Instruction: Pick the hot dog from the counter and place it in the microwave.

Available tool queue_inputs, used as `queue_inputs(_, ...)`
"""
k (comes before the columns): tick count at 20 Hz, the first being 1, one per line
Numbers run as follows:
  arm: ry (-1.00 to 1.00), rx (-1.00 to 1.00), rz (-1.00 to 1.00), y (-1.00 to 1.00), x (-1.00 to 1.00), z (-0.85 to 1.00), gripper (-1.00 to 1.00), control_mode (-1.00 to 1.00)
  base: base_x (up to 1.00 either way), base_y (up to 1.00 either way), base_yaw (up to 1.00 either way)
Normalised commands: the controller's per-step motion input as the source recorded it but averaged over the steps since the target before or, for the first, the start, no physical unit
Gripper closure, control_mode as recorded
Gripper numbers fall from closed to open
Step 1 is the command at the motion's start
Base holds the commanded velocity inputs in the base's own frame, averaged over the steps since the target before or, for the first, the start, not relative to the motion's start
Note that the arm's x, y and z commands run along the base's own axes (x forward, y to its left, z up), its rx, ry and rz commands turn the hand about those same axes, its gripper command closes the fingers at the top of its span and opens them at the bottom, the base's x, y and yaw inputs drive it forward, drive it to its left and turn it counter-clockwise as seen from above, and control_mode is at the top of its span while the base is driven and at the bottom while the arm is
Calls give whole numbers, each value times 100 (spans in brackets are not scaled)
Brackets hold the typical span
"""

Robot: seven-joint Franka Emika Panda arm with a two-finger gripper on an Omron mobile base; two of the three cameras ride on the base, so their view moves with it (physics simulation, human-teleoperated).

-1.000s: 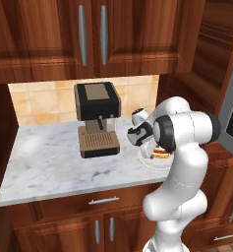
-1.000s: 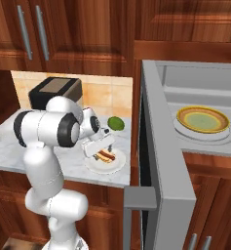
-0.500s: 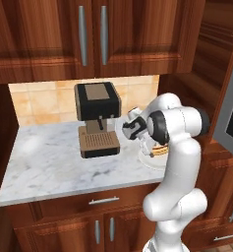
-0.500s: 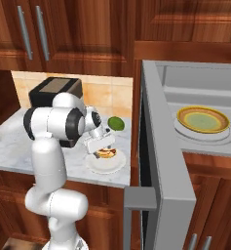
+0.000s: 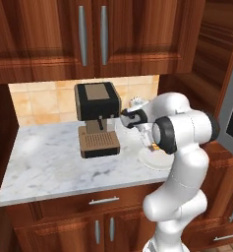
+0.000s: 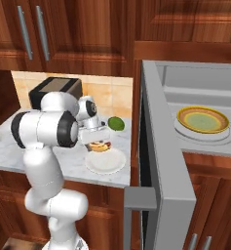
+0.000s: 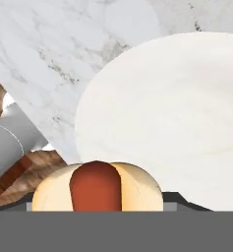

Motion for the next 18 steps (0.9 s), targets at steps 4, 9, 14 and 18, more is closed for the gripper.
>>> queue_inputs(4, -15, 3, -1, 94, -100, 90, 100, -100, 0, 0, 0)
queue_inputs(9, -17, 0, 0, 80, -100, 87, 100, -100, 0, 0, 0)
queue_inputs(14, -5, 11, -16, 47, -100, 76, 100, -100, 0, 0, 0)
queue_inputs(18, -9, 12, -44, 43, -100, 67, 100, -100, 0, 0, 0)
